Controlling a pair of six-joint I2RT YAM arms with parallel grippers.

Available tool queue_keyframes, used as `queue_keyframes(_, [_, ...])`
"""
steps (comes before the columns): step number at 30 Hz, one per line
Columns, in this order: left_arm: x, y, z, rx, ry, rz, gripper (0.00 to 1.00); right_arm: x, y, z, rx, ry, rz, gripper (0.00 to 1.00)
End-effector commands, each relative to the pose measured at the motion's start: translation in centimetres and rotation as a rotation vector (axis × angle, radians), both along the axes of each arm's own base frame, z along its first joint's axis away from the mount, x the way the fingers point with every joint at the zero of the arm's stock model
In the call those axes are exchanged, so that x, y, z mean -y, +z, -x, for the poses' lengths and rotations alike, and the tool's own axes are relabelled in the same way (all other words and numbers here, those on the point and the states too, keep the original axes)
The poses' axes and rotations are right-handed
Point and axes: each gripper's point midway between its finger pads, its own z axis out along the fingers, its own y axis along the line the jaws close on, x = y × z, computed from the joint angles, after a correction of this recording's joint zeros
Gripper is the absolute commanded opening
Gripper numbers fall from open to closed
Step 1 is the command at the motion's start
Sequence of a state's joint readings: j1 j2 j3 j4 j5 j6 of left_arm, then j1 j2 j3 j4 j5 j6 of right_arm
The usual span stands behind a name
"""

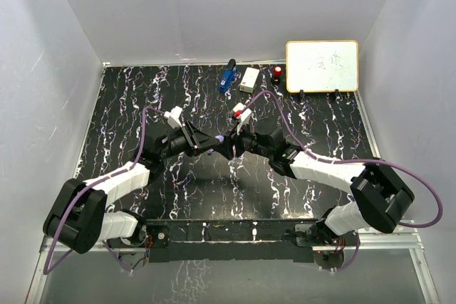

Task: Insert the wireless bluetooth earbuds into the charging case
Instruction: Pick up the charging case at the center of the board.

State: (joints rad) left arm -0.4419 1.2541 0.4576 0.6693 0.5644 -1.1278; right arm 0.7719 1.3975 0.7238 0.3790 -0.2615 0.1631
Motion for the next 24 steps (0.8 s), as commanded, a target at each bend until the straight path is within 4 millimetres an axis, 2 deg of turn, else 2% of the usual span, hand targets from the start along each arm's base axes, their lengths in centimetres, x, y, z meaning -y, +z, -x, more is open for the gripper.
queue_keyframes(1, [0.33,0.98,0.09,0.041,-0.01,0.022,0.34,-0.69,4.64,-0.55,0.098,0.01,-0.106,0.17])
queue_keyframes(10, [0.41,1.24,0.07,0.047,-0.012,0.025,0.14,-0.64,4.58,-0.67,0.095,0.005,-0.107,0.17])
queue_keyframes(15, [0.49,1.39,0.08,0.054,-0.018,0.032,0.0,-0.74,4.56,-0.75,0.089,0.007,-0.11,0.2])
queue_keyframes(17, [0.5,1.42,0.04,0.057,-0.017,0.032,0.0,-0.78,4.57,-0.83,0.085,0.008,-0.112,0.28])
queue_keyframes(18, [0.49,1.38,0.03,0.055,-0.014,0.031,0.0,-0.84,4.57,-0.8,0.082,0.011,-0.113,0.36])
queue_keyframes(19, [0.41,1.39,-0.04,0.056,-0.008,0.03,0.0,-0.87,4.53,-0.79,0.078,0.014,-0.114,0.49])
queue_keyframes(21, [0.24,1.31,-0.21,0.058,0.007,0.022,0.0,-0.75,4.61,-0.85,0.074,0.01,-0.118,0.67])
queue_keyframes(24, [-0.01,1.19,-0.46,0.054,0.028,0.002,0.0,-0.14,5.31,-0.93,0.082,-0.013,-0.134,0.75])
